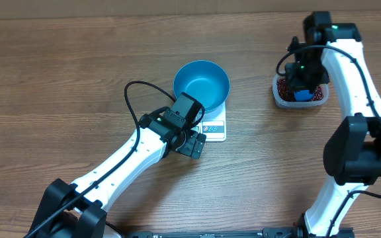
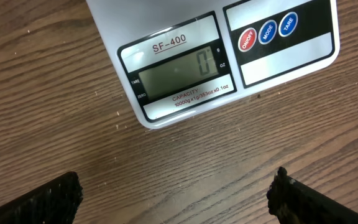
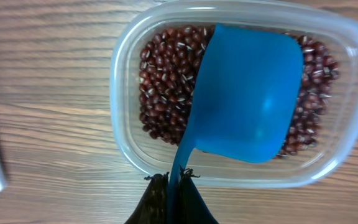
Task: Scoop item into bowl and weigh 150g on scale
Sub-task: 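Lower the held scoop with the right gripper into the red beans, then drag the blue scoop through the beans with the right gripper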
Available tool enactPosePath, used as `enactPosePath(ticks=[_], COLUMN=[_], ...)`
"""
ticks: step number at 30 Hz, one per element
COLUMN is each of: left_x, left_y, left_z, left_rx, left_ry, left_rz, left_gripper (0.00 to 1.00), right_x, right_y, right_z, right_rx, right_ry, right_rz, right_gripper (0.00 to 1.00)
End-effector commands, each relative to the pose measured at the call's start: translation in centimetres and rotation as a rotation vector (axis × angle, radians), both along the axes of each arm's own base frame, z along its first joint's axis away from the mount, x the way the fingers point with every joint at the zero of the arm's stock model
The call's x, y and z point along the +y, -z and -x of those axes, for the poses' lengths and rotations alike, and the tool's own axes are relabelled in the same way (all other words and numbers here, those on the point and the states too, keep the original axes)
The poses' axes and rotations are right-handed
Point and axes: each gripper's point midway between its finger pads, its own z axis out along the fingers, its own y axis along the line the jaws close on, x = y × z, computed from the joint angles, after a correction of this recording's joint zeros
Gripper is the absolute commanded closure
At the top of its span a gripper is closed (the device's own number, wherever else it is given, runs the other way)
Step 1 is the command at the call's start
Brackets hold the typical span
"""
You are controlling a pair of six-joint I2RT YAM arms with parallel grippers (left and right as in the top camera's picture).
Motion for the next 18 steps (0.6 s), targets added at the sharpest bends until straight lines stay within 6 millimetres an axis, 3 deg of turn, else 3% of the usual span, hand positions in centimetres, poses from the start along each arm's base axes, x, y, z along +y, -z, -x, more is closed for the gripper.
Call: enactPosePath(ticks=[1,10,18], left_x=[0.0,0.0,0.0], left_y=[-0.1,-0.1,-0.1], left_z=[0.1,0.1,0.1], left_rx=[-0.013,-0.013,-0.013], left_ry=[0.023,0.023,0.023], left_rz=[-0.01,-0.01,-0.01], left_gripper=[0.0,0.01,0.0], right_x=[0.6,-0.6,-2.7], right_y=[1.3,0.6,0.5], right_z=[-0.4,-0.7,-0.5], right_rx=[0.005,-0.018,-0.025], right_ry=[0.046,0.12,0.177], right_rz=[-0.179,-0.32,-0.342], right_gripper=[0.96,0.96,0.96])
